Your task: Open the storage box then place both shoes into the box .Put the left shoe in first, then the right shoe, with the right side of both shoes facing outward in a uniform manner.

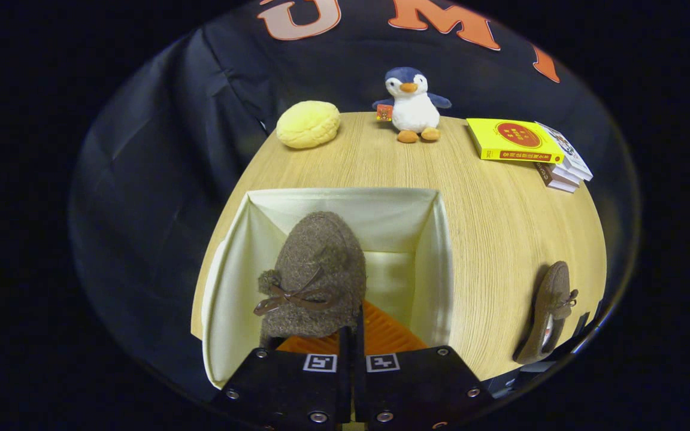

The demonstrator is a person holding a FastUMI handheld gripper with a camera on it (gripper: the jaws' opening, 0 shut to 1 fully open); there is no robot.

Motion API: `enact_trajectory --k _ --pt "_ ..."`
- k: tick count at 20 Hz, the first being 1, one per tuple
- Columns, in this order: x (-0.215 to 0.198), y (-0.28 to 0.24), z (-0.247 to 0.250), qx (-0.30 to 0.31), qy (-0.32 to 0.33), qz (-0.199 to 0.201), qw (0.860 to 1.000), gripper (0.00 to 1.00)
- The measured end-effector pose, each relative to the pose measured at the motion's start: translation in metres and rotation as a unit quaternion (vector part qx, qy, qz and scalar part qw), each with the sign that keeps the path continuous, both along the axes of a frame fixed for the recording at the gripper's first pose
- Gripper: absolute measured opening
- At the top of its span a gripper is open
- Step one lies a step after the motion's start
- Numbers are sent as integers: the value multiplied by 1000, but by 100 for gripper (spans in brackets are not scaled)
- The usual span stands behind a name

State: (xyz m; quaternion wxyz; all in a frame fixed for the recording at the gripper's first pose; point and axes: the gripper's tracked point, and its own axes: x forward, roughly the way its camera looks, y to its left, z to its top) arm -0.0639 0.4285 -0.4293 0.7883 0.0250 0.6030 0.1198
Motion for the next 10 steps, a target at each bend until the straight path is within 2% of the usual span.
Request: enact_trajectory --k 7,10 --pt "-23 54 -46 1 66 6 998 5" --pt "-38 60 -53 11 95 19 995 16"
